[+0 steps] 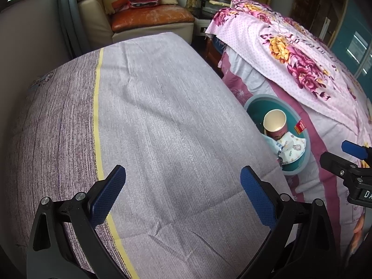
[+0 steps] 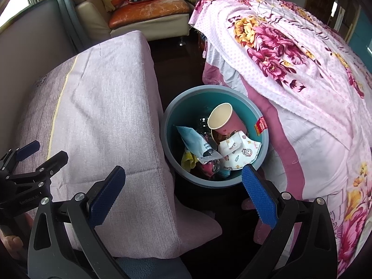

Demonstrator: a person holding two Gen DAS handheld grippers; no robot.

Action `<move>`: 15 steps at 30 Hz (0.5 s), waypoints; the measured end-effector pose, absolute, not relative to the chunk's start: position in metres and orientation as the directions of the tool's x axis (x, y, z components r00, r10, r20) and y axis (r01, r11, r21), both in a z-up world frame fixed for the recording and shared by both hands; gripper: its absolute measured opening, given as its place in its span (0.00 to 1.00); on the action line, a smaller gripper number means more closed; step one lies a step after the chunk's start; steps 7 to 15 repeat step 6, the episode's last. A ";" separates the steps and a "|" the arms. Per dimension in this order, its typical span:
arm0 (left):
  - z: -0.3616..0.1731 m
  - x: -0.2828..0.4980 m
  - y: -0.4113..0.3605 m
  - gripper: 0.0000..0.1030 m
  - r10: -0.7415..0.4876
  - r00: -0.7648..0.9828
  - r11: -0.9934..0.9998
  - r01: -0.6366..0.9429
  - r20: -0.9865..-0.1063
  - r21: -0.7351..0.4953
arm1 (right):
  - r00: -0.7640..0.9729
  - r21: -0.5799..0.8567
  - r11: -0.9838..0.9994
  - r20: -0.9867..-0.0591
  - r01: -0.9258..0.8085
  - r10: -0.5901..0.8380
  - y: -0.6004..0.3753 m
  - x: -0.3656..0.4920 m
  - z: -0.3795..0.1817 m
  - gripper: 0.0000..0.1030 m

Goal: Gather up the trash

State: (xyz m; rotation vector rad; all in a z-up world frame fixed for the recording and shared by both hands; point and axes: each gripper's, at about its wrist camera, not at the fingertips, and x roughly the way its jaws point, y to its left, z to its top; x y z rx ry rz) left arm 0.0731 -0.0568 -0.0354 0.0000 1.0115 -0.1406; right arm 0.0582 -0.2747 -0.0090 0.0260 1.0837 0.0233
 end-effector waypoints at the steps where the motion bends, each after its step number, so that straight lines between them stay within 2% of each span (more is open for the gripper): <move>1: -0.035 0.073 -0.057 0.96 -0.119 0.523 0.991 0.117 -0.844 -0.068 | 0.471 0.034 0.999 -0.882 -0.005 0.032 -0.275 0.057 -0.008 0.93; 15: -0.031 0.069 -0.058 0.96 -0.123 0.526 0.990 0.123 -0.841 -0.069 | 0.482 0.035 0.999 -0.875 0.004 0.029 -0.278 0.054 -0.004 0.93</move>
